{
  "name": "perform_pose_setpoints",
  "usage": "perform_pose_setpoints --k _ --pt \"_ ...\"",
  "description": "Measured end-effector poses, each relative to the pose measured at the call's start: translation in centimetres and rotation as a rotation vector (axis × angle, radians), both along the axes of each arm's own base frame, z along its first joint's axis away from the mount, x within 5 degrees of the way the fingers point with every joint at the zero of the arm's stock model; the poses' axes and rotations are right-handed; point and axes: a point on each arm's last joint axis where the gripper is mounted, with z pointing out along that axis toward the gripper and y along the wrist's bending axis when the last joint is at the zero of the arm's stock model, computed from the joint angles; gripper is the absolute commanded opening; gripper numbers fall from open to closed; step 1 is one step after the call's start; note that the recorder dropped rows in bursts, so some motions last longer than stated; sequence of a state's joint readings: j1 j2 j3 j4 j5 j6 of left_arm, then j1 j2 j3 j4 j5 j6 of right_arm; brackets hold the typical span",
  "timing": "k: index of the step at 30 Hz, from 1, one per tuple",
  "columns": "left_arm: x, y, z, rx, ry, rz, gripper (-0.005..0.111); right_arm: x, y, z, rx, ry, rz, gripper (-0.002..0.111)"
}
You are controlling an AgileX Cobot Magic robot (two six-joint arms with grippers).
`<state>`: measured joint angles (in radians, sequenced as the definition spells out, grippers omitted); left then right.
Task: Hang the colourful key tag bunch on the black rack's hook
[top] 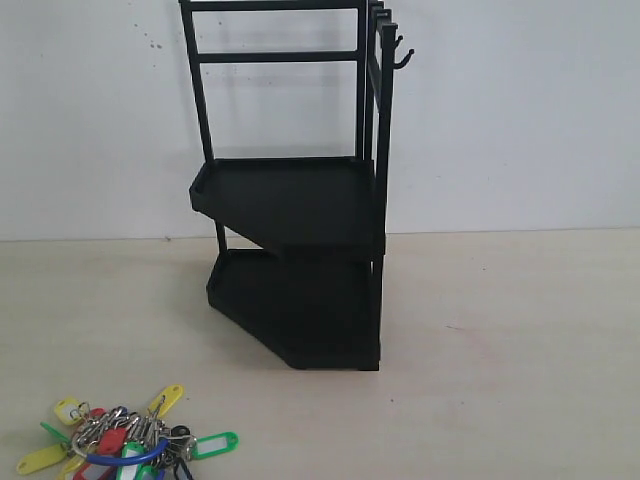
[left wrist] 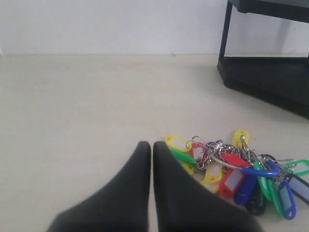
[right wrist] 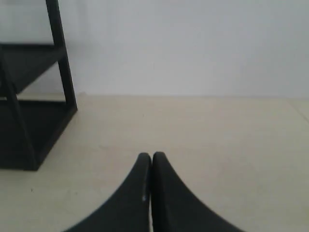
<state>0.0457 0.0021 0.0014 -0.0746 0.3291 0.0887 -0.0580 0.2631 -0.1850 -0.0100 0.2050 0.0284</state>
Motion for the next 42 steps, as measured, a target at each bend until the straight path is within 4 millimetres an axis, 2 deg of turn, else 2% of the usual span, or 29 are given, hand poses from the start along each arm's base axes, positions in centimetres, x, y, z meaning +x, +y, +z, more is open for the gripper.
perform_pose_setpoints --k 6,14,20,24,32,36,42 --pt "0.0 0.0 0.0 0.000 0.000 0.000 0.004 1.5 -0.1 -0.2 0.004 0.066 0.000 0.000" --pt "0.0 0.0 0.0 0.000 0.000 0.000 0.004 1.8 -0.1 1.6 0.005 -0.130 0.001 0.000" --pt "0.0 0.0 0.0 0.000 0.000 0.000 0.004 1.8 -0.1 2.4 0.205 -0.217 -0.017 0.000" --pt "0.0 0.0 0.0 0.000 0.000 0.000 0.004 2.1 -0.1 2.5 0.252 -0.230 -0.020 0.000" --pt "0.0 0.0 0.0 0.000 0.000 0.000 0.004 4.8 0.0 1.5 0.303 -0.172 -0.013 0.000" --pt "0.0 0.0 0.0 0.000 0.000 0.000 0.004 6.6 1.5 0.8 0.268 -0.133 0.127 0.000" --pt "0.0 0.0 0.0 0.000 0.000 0.000 0.004 10.4 6.2 0.4 0.138 0.011 0.449 0.000"
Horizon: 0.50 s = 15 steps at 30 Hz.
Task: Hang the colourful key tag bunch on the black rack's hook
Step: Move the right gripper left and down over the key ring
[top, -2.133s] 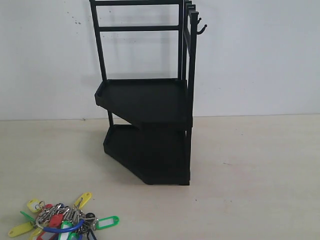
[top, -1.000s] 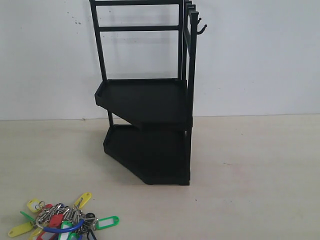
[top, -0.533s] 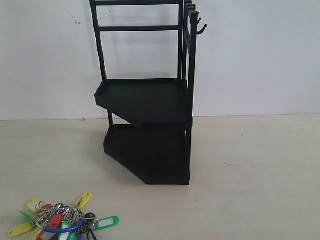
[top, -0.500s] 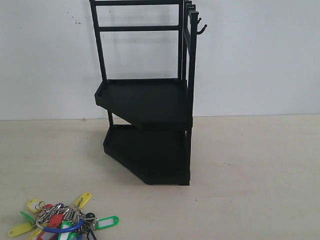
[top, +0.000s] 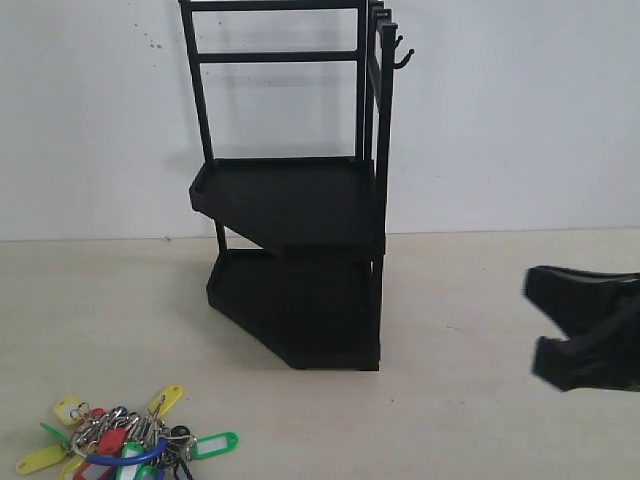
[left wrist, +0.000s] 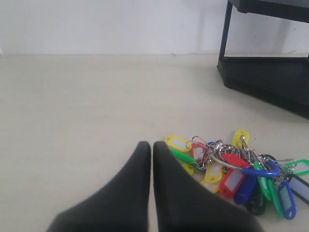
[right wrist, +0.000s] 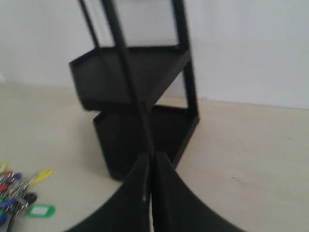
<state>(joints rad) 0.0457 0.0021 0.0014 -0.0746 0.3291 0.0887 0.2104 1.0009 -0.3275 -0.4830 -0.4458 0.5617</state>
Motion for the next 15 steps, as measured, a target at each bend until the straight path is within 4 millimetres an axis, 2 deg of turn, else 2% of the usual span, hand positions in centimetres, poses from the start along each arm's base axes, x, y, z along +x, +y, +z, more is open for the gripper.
perform_pose_setpoints --k 4,5,6,7,8,9,10,11,12,13,15 --pt "0.0 0.0 0.0 0.000 0.000 0.000 0.004 2.1 4.1 0.4 -0.170 0.042 0.196 0.000" --pt "0.0 0.0 0.0 0.000 0.000 0.000 0.004 3.1 6.5 0.7 -0.269 0.067 0.268 0.000" --pt "0.0 0.0 0.0 0.000 0.000 0.000 0.004 3.6 7.7 1.0 -0.306 0.080 0.291 0.000" --pt "0.0 0.0 0.0 0.000 0.000 0.000 0.004 4.5 9.8 1.3 -0.403 0.132 0.299 0.000" --pt "0.0 0.0 0.0 0.000 0.000 0.000 0.004 4.9 10.5 1.3 -0.450 0.165 0.286 0.000" --pt "0.0 0.0 0.0 0.000 0.000 0.000 0.004 5.7 12.4 1.5 -0.545 0.211 0.273 0.000" --pt "0.0 0.0 0.0 0.000 0.000 0.000 0.004 5.9 13.1 1.6 -0.588 0.221 0.275 0.000" --pt "0.0 0.0 0.0 0.000 0.000 0.000 0.004 6.4 15.0 1.7 -0.681 0.234 0.296 0.000" --pt "0.0 0.0 0.0 0.000 0.000 0.000 0.004 6.6 16.1 1.7 -0.714 0.233 0.317 0.000" --pt "0.0 0.0 0.0 0.000 0.000 0.000 0.004 6.7 18.1 1.5 -0.792 0.237 0.378 0.000" --pt "0.0 0.0 0.0 0.000 0.000 0.000 0.004 6.8 20.8 0.8 -0.897 0.260 0.488 0.000"
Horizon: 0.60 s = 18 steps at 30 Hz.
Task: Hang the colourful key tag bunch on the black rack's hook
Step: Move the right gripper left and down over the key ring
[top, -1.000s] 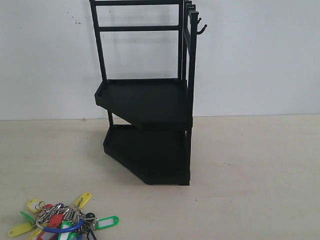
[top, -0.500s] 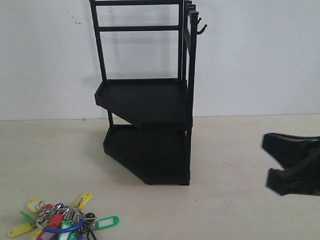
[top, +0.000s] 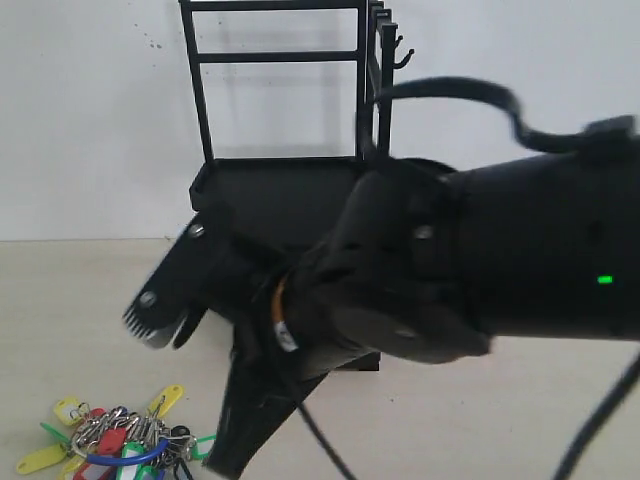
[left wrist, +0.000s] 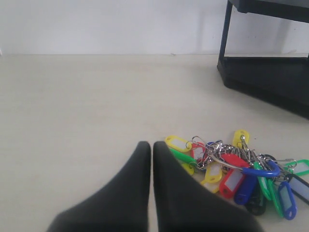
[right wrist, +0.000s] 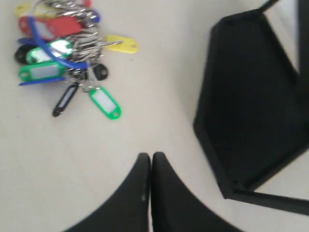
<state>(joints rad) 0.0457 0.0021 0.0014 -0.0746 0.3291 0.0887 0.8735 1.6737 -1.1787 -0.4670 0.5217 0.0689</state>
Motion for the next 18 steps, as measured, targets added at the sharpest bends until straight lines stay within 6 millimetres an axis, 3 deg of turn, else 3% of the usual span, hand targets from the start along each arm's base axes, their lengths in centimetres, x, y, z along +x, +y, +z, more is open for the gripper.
perform_pose_setpoints --k 4,7,10,14,18 --pt "0.0 0.0 0.0 0.000 0.000 0.000 0.004 1.0 3.8 -3.7 -0.134 0.173 0.128 0.000" --pt "0.0 0.0 0.0 0.000 0.000 0.000 0.004 1.9 5.8 -5.6 -0.134 0.239 0.151 0.001" --pt "0.0 0.0 0.0 0.000 0.000 0.000 0.004 2.2 6.8 -5.9 -0.115 0.256 0.173 0.011" --pt "0.0 0.0 0.0 0.000 0.000 0.000 0.004 1.8 8.4 -6.0 -0.112 0.243 0.231 0.036" --pt "0.0 0.0 0.0 0.000 0.000 0.000 0.004 1.1 10.3 -6.4 -0.095 0.211 0.289 0.040"
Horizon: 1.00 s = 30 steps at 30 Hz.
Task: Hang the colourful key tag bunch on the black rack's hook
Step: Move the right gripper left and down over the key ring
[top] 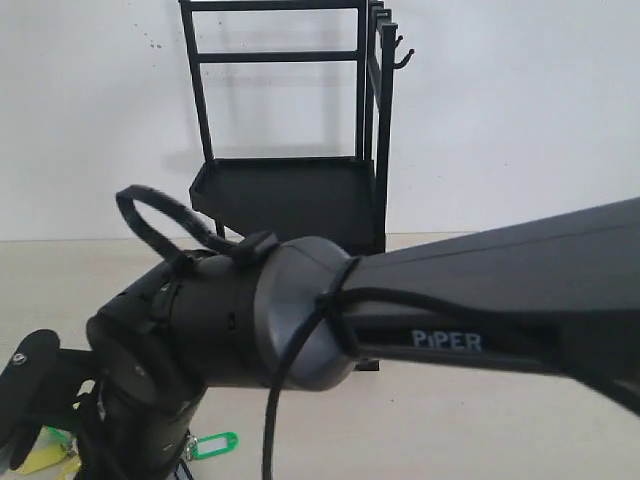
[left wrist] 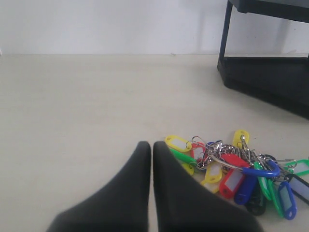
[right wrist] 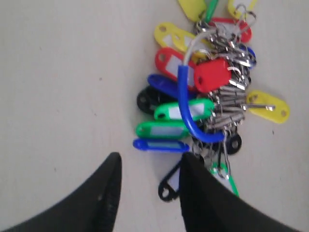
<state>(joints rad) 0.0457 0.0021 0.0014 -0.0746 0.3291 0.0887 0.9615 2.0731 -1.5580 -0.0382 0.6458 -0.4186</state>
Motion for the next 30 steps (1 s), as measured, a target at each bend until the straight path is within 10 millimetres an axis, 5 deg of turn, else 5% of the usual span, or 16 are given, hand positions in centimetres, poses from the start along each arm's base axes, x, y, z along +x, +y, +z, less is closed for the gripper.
perform_pose_setpoints --k 12,30 --pt "0.0 0.0 0.0 0.000 0.000 0.000 0.004 1.1 3.8 -1.5 0.049 -0.025 0.021 0.040" --pt "0.0 0.0 0.0 0.000 0.000 0.000 0.004 2.7 4.4 -4.4 -0.040 -0.120 0.011 0.040"
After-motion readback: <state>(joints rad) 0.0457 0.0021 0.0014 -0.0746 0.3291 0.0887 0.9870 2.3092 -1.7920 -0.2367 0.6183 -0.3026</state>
